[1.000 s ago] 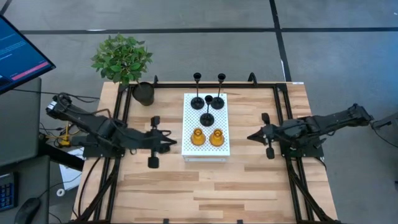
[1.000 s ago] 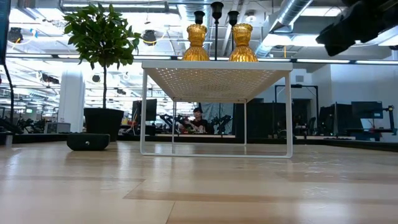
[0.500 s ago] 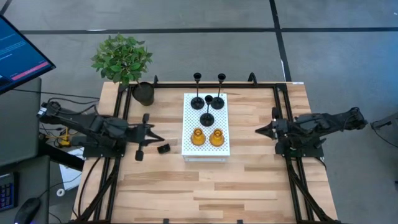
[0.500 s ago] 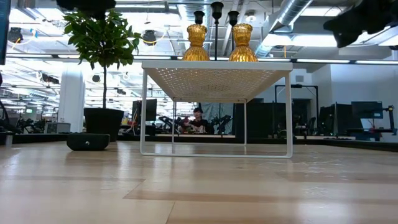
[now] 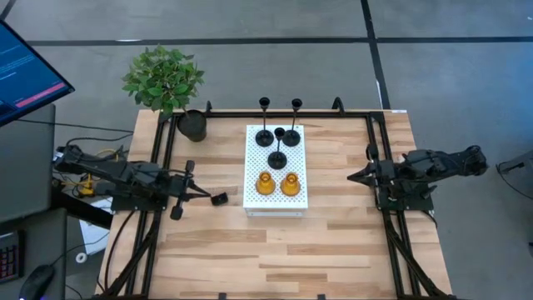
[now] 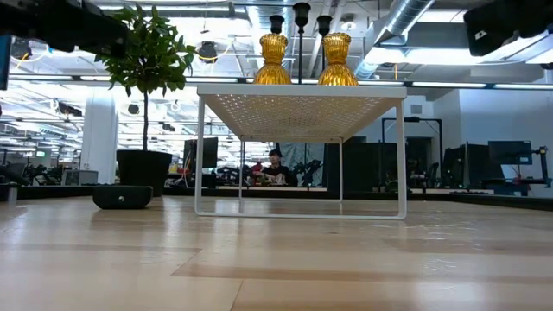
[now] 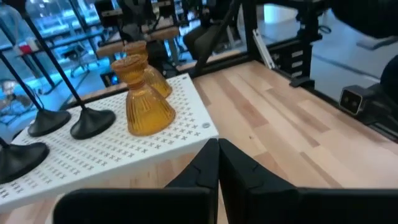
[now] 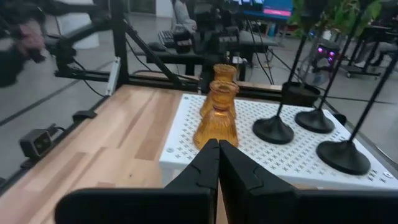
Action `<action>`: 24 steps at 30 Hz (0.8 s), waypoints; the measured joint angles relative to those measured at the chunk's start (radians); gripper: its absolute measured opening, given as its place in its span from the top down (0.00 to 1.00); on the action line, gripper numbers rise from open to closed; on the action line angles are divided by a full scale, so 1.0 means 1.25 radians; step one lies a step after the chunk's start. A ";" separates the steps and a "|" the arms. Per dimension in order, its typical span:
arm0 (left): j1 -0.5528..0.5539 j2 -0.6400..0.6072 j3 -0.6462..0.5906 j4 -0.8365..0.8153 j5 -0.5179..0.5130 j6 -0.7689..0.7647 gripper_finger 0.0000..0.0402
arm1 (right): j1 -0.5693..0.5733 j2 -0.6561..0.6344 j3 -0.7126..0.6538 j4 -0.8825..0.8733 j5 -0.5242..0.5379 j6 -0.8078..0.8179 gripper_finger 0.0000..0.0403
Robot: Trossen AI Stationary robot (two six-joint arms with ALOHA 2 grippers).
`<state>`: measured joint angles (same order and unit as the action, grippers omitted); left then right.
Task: Pick & Place candle stick holders
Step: Return to Home Position
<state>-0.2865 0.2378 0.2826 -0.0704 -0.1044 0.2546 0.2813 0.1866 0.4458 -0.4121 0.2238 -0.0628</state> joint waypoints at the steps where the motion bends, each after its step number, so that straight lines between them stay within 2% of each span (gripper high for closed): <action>1: 0.000 -0.006 -0.013 0.014 0.000 0.000 0.99 | 0.000 -0.004 0.000 0.000 -0.005 0.001 1.00; 16: 0.000 -0.025 -0.162 0.161 0.009 -0.022 0.98 | 0.000 -0.029 -0.082 0.105 -0.013 0.030 1.00; 24: 0.000 -0.025 -0.209 0.214 0.010 -0.043 0.98 | 0.000 -0.030 -0.179 0.239 -0.013 0.030 1.00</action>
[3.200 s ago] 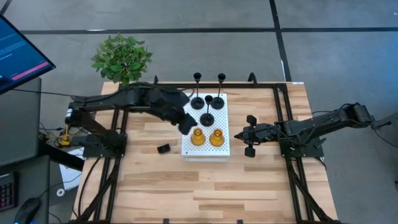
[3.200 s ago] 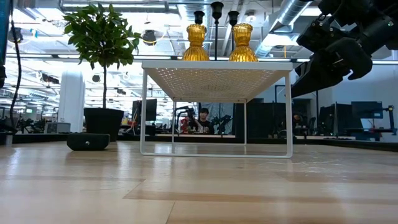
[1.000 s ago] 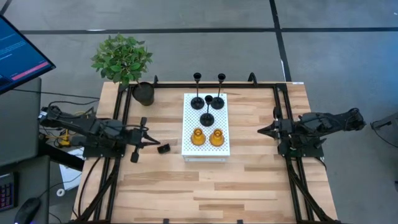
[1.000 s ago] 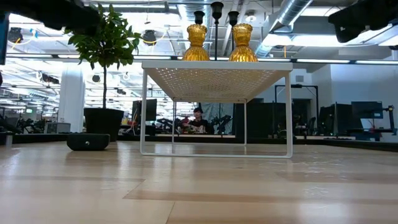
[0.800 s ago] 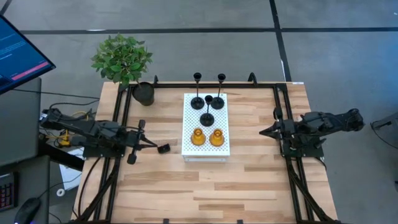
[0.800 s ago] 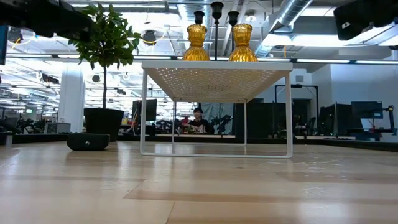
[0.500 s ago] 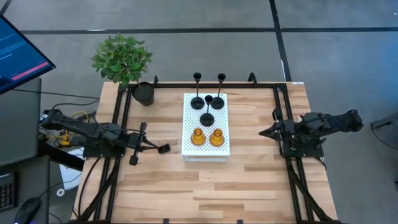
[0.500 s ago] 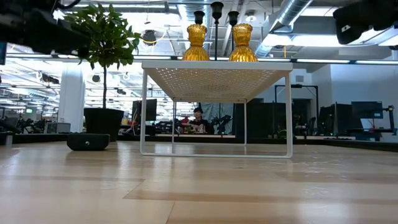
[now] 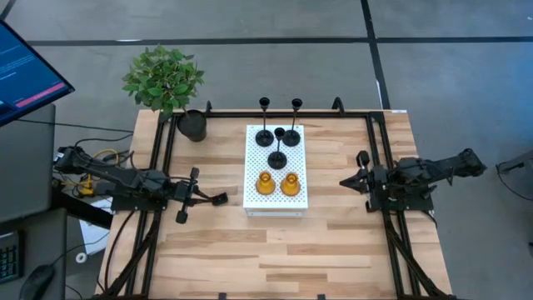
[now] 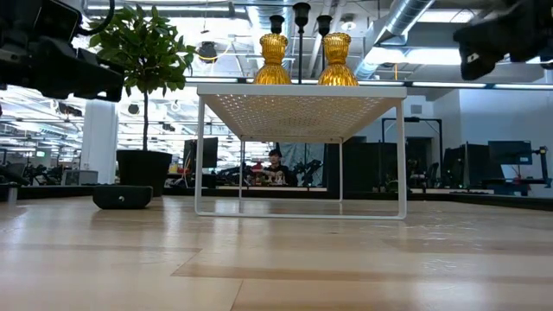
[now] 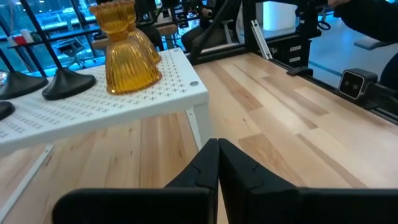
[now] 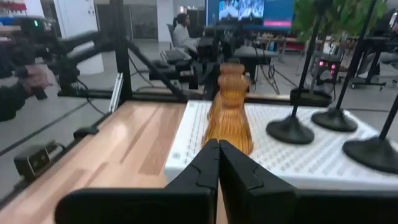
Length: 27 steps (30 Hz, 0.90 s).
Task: Pick & Place candle stick holders
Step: Return to Home Position
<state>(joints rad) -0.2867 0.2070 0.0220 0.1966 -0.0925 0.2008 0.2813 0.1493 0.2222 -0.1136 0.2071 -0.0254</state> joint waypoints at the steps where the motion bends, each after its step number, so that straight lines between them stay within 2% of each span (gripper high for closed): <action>1: 0.000 0.000 -0.002 0.001 0.000 0.000 0.98 | 0.000 0.000 -0.010 0.004 0.000 0.001 1.00; 8: 0.000 0.000 -0.002 0.006 0.001 -0.007 0.99 | 0.000 0.000 -0.108 0.109 -0.009 0.013 1.00; 14: 0.000 0.000 -0.002 0.008 0.043 -0.027 0.99 | 0.000 0.000 -0.168 0.145 -0.089 0.013 1.00; 17: 0.000 0.000 -0.002 0.009 0.045 -0.039 0.99 | 0.000 0.000 -0.170 0.123 -0.114 0.013 1.00; 27: 0.000 0.005 -0.002 0.011 0.042 -0.081 0.98 | 0.000 0.001 -0.170 0.112 -0.112 -0.017 1.00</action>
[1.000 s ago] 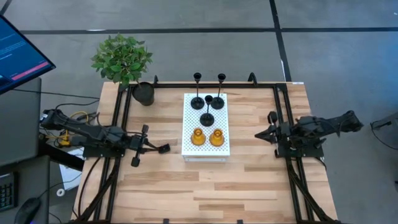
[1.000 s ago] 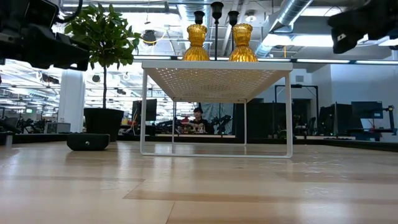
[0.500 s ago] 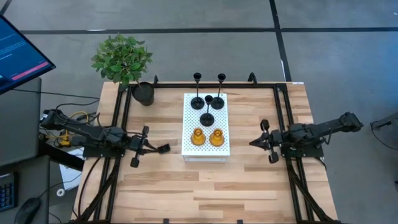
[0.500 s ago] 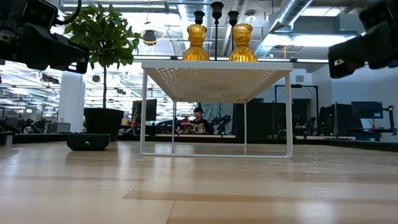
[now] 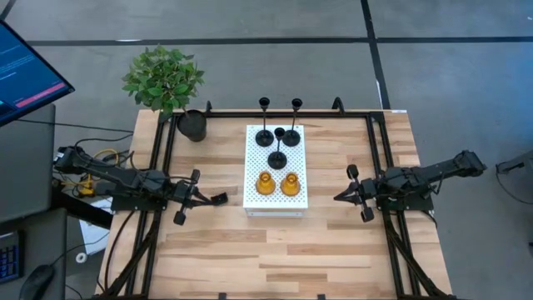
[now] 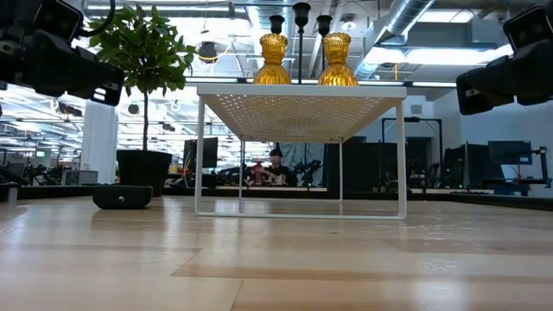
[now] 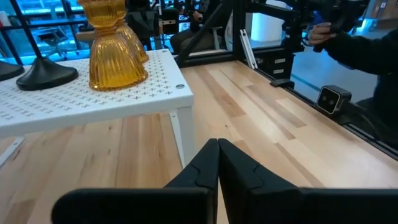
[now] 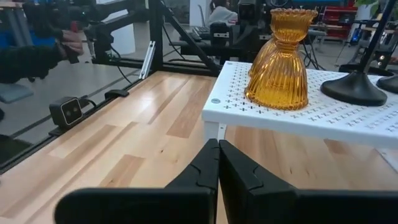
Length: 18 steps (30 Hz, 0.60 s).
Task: Pick & Place candle stick holders
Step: Return to Home Position
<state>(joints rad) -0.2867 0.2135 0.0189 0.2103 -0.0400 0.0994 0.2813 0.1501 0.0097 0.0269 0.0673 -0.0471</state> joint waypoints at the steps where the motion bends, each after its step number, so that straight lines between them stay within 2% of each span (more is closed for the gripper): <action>1: 0.000 0.003 0.000 0.000 0.000 0.000 0.98 | 0.000 0.000 0.000 0.000 0.000 0.008 1.00; 9: 0.000 0.009 0.000 0.000 0.000 0.000 0.98 | 0.000 0.000 0.000 0.003 0.000 0.147 1.00; 18: 0.000 0.009 0.000 0.000 0.000 0.000 0.98 | 0.000 0.000 0.000 0.003 0.000 0.171 1.00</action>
